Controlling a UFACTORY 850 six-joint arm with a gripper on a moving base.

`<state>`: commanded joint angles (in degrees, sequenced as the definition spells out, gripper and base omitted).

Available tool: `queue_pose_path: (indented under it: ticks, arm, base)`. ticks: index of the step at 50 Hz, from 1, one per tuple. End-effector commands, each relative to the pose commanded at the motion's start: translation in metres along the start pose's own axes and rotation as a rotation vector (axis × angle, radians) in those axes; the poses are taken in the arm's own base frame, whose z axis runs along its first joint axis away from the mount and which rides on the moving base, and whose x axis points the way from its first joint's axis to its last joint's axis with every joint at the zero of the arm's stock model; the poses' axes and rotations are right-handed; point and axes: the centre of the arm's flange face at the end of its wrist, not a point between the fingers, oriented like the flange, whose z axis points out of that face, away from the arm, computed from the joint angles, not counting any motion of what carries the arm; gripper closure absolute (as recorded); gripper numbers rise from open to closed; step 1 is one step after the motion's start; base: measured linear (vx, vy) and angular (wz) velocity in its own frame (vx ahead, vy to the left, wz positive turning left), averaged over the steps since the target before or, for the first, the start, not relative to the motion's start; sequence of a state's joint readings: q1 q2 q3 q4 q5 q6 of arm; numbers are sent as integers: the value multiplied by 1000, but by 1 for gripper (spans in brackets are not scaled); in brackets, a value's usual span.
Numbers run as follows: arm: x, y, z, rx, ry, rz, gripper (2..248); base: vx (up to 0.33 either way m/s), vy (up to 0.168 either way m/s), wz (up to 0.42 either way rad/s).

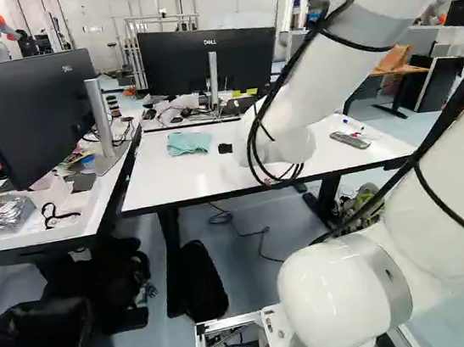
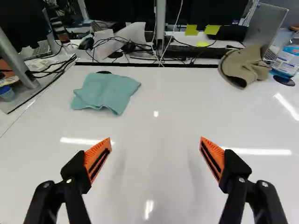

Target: Clean the table with the green towel

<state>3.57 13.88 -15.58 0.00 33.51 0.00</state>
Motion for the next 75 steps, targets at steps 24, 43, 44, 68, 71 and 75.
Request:
queue_pose_path:
  ticks: [24, 43, 44, 68, 71, 75]
  arm:
    - [-34, 10, -17, -32, 78, 15, 3]
    - [-51, 15, -27, -48, 118, 21, 3]
    - [-52, 15, -27, -49, 119, 21, 3]
    - [-60, 17, -33, -57, 140, 24, 3]
    - [-61, 17, -33, -57, 140, 24, 3]
    - [-61, 17, -33, -57, 140, 24, 3]
  base:
    - [0, 0, 0]
    - [0, 0, 0]
    - [0, 0, 0]
    - [0, 0, 0]
    - [0, 0, 0]
    - [0, 0, 0]
